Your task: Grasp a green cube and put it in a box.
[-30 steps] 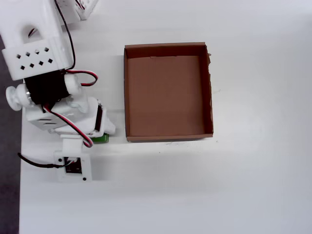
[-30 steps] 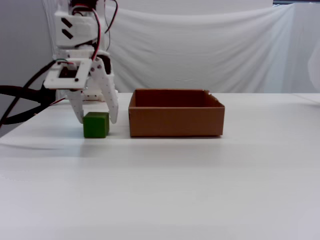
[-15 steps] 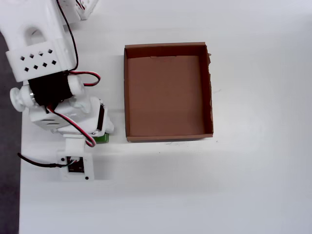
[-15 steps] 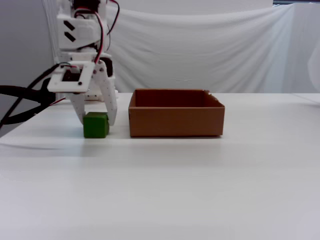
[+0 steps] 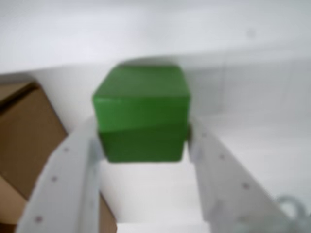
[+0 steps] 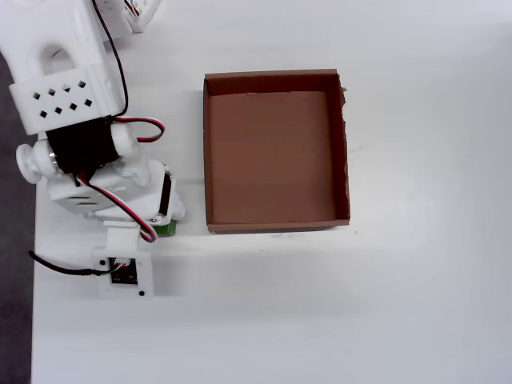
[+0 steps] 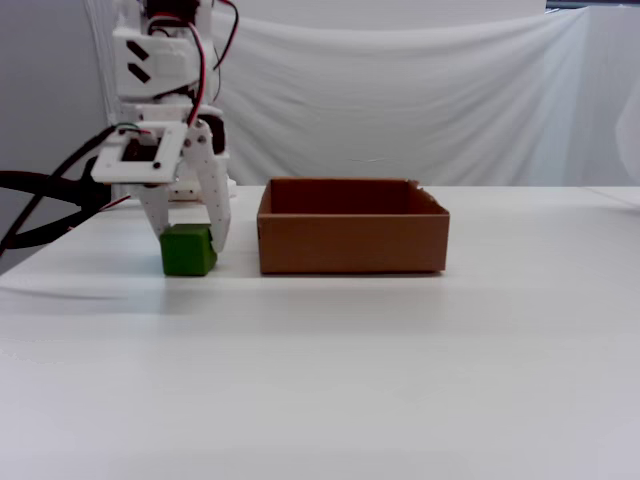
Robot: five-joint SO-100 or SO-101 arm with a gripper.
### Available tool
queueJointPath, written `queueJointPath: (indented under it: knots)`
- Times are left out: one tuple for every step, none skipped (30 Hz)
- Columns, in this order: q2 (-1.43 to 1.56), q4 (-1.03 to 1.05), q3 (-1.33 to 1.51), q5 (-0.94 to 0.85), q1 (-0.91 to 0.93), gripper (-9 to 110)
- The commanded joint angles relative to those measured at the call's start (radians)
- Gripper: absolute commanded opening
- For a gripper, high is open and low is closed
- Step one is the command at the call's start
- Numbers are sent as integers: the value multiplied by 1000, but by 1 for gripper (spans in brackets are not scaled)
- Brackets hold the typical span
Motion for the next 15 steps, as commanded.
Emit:
queueJointPath:
  knots:
    - [57, 8, -55, 12, -8, 13]
    - [66, 12, -57, 15, -9, 13]
    - [75, 17, -57, 18, -12, 13]
    - [86, 26, -57, 21, -14, 13]
    - [98, 37, -57, 23, -17, 13]
    - [112, 49, -57, 25, -18, 13]
    - [124, 60, -57, 28, -21, 12]
    - [143, 74, -57, 31, -25, 12]
    - [156, 87, -57, 32, -28, 12]
    - [172, 101, -57, 35, -31, 12]
    - [189, 115, -57, 37, -35, 12]
    - [204, 130, -57, 38, -38, 12]
    - [221, 144, -57, 41, -43, 12]
    - [239, 160, -57, 46, -49, 12]
    - [256, 176, -60, 52, -58, 12]
